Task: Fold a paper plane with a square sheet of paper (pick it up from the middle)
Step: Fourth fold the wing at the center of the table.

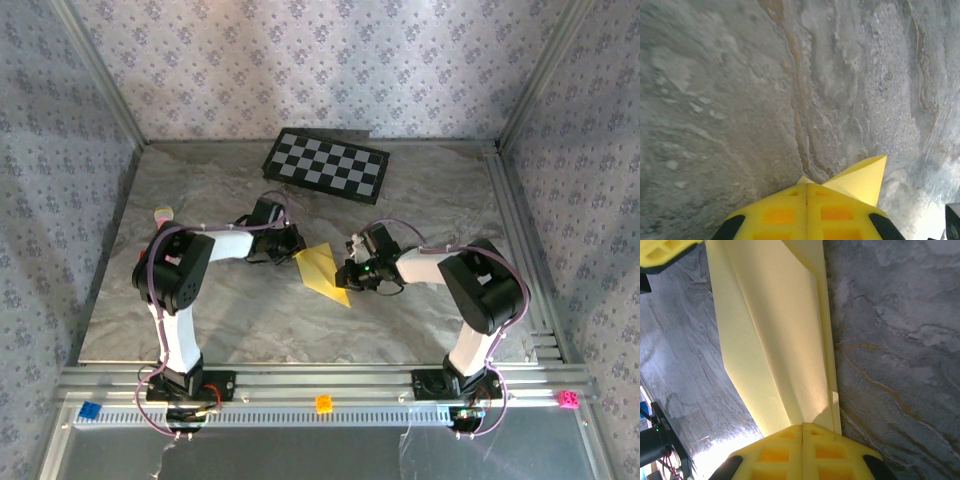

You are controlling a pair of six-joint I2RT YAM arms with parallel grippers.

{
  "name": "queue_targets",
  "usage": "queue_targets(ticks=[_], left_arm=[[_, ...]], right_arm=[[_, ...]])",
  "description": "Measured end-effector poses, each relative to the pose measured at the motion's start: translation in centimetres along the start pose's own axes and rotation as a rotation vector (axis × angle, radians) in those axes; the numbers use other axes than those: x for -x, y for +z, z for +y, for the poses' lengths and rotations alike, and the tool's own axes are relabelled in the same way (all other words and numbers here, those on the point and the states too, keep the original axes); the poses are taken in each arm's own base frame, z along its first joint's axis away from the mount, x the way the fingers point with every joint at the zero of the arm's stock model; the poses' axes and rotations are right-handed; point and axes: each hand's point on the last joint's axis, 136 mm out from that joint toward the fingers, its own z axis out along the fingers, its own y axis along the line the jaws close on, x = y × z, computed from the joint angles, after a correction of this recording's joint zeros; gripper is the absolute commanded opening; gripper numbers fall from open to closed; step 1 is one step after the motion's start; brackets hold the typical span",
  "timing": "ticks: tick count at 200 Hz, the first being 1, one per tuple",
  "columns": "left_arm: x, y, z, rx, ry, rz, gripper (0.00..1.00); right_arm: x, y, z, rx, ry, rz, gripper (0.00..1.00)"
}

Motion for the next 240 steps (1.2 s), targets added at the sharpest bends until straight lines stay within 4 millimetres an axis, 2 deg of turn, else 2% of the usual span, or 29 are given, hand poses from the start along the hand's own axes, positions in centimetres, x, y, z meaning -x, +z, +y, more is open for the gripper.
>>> queue_targets(ticks=[42,61,74,96,114,137,160,183,240], left_arm=[[2.1,-0.8,0.8,0.044,-0.018,-0.054,0.1],[2.1,-1.2,0.5,0.049,-0.012,-0.065,0.1],[1.6,-1.7,-0.4,0.046,0.004,-0.066,0.11],[0.2,-2.3,-2.9,0.012,0.067,-0.064,0.11],[-1.7,-1.9,-4.6,-0.008,0.113,-0.037,0.11],[-3.7,-1.0,-5.3,-0.011,0.148,0.001,0.1],[-4.2,0.1,-4.5,0.004,0.147,0.02,0.09],[-4.4,1.3,-1.9,0.046,0.113,0.039,0.09],[-4.1,1.2,-1.7,-0.018,0.101,0.041,0.09]], right_arm=[[0.0,0.0,0.0,0.0,0.0,0.0,0.0],[0.0,0.0,0.0,0.0,0.0,0.0,0.0],[0.0,0.0,0.0,0.0,0.0,0.0,0.0],[0.0,0.0,0.0,0.0,0.0,0.0,0.0],[0.1,0.0,0.0,-0.003,0.0,-0.003,0.0],[0.1,-0.1,0.0,-0.008,-0.003,-0.007,0.0],[0.1,-0.1,0.0,-0.012,-0.002,-0.007,0.0],[0.0,-0.2,0.0,-0.013,0.0,-0.006,0.0],[-0.4,-0.9,0.5,-0.039,0.005,0.015,0.0]])
